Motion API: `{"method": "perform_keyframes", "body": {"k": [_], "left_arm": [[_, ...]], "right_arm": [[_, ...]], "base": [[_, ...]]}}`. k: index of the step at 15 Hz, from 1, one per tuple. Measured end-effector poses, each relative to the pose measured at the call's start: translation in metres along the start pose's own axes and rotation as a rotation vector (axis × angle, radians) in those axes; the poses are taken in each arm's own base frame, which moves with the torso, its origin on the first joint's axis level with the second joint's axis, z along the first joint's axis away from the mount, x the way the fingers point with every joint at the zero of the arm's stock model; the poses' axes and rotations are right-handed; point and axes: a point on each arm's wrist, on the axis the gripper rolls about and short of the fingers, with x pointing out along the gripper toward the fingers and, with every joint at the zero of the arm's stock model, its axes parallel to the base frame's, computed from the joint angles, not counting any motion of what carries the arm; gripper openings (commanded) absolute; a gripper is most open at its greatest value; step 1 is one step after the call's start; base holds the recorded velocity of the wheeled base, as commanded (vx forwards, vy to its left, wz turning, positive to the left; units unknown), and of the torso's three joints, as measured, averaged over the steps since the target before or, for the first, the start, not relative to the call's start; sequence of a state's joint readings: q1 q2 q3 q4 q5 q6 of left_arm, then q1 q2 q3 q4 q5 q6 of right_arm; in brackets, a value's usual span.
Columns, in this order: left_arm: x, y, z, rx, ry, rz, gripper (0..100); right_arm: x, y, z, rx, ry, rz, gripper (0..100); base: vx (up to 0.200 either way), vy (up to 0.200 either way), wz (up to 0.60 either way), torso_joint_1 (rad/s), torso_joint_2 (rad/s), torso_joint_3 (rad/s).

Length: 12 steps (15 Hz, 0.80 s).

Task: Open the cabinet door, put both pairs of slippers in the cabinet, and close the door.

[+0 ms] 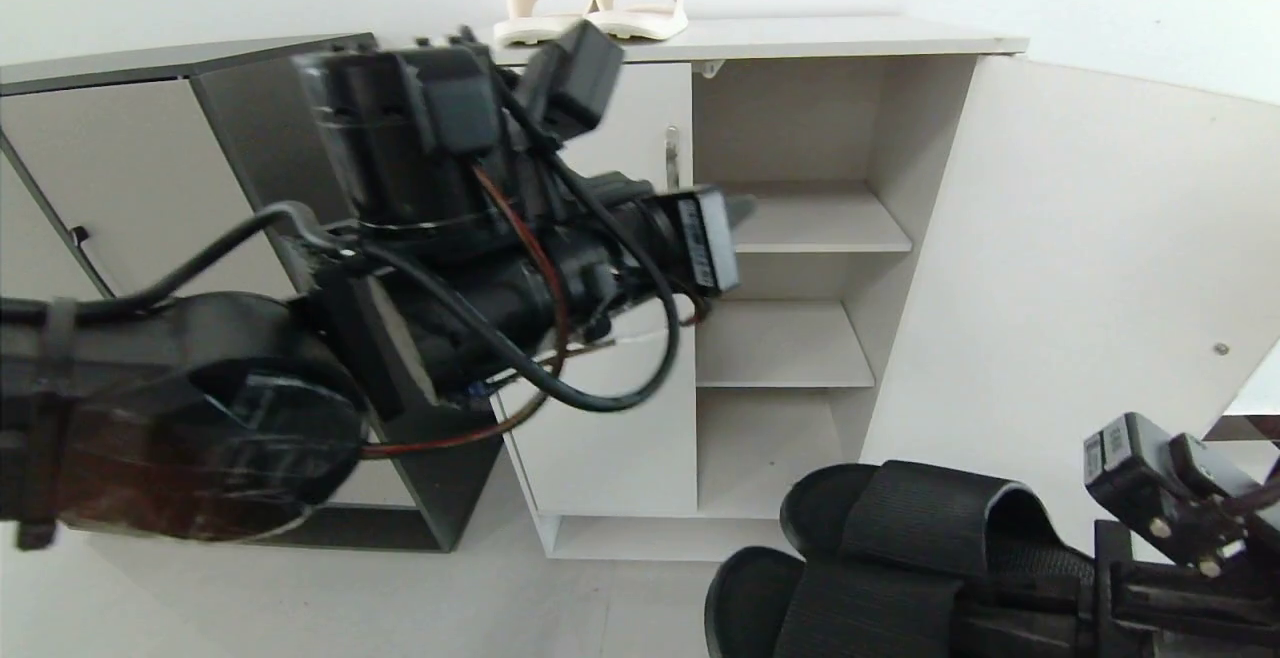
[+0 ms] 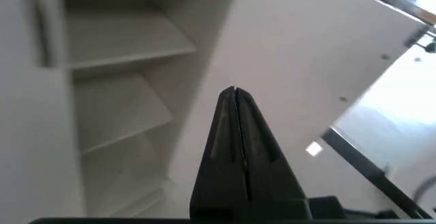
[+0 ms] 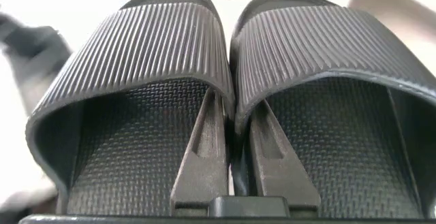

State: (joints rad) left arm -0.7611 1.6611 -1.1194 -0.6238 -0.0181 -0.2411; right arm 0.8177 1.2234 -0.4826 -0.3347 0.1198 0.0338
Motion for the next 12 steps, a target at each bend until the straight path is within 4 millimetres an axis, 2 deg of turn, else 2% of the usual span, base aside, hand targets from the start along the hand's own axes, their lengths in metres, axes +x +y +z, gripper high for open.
{"method": "perform_keyframes", "body": {"k": [2,4,6,9,12], "left_arm": [[-0.028,0.017,0.014,0.061,-0.035,0.202,0],[-0.074,0.026,0.014,0.109,-0.022,0.386,0],[-0.129,0.030,0.004,0.137,-0.012,0.561,0],[-0.218,0.039,-0.007,0.156,-0.053,0.797,0],[-0.302,0.030,-0.040,0.175,-0.074,1.040,0]], "right_arm": [[0.017,-0.007,0.009,0.071,-0.051,-0.185,0],[0.040,-0.016,0.016,0.134,-0.114,-0.373,0],[0.057,-0.029,0.017,0.170,-0.148,-0.506,0],[0.068,-0.041,0.011,0.184,-0.115,-0.556,0],[0.070,-0.048,0.009,0.189,-0.100,-0.578,0]], "base": [[0.000,0.000,0.00,0.000,0.00,0.000],[0.000,0.000,0.00,0.000,0.00,0.000],[0.000,0.000,0.00,0.000,0.00,0.000],[0.000,0.000,0.00,0.000,0.00,0.000],[0.000,0.000,0.00,0.000,0.00,0.000]]}}
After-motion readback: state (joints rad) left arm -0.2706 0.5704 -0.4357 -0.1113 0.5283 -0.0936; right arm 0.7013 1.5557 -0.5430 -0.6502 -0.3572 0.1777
